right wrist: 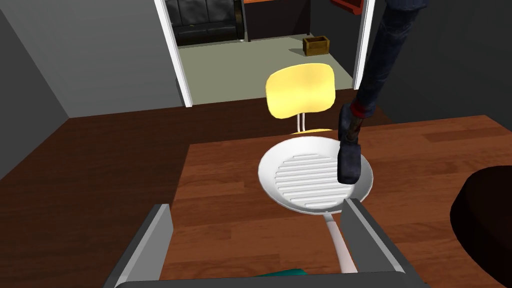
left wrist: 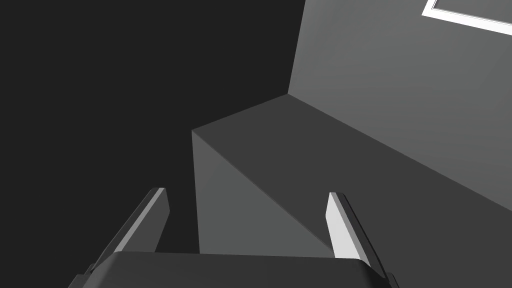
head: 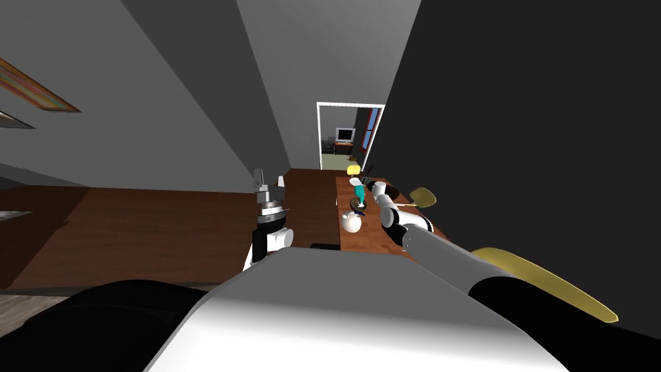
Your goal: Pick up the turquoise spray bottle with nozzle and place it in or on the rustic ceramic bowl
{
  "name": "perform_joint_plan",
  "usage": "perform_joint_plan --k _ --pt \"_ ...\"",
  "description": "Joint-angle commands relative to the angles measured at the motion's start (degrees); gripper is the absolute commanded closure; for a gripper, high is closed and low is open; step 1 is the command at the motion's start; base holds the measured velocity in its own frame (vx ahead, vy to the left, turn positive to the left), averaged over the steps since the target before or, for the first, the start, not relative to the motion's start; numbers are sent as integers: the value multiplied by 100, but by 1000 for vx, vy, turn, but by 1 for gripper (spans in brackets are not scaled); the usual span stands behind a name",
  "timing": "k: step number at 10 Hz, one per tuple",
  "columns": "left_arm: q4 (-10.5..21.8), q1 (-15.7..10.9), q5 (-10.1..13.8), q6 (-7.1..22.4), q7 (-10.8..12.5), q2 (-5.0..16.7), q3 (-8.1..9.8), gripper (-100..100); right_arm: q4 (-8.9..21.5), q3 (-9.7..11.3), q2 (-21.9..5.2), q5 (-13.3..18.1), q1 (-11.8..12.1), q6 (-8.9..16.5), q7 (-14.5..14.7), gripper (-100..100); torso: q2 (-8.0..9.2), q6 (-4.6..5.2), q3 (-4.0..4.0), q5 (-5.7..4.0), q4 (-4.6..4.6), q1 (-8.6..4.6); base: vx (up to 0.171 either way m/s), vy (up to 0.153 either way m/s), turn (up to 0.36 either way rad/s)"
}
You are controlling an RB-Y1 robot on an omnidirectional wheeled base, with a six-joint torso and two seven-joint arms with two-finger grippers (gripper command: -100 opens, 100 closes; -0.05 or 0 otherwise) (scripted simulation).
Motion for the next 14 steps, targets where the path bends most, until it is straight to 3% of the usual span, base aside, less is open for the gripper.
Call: perform_joint_plan --k 1,3,12,13,14 --pt "0 0 0 0 0 0 0 0 34 6 -54 35 -53 38 -48 -100 0 0 0 0 0 0 2 -4 -12" --pt "0 0 0 0 0 0 0 0 144 13 -132 66 -186 64 -86 -100 -1 1 -1 -2 -1 -5 -4 10 24" --pt "0 0 0 0 0 0 0 0 144 13 -132 66 -186 64 -86 -100 2 0 1 0 -1 3 0 4 1" --pt "0 0 0 0 0 0 0 0 -143 300 -252 -101 -79 313 -301 -100 -1 2 -1 -1 -1 -5 108 58 -405" --pt "0 3 0 0 0 0 1 0 -105 367 -252 -101 -79 313 -144 -100 -30 11 -16 2 -6 14 121 104 -330"
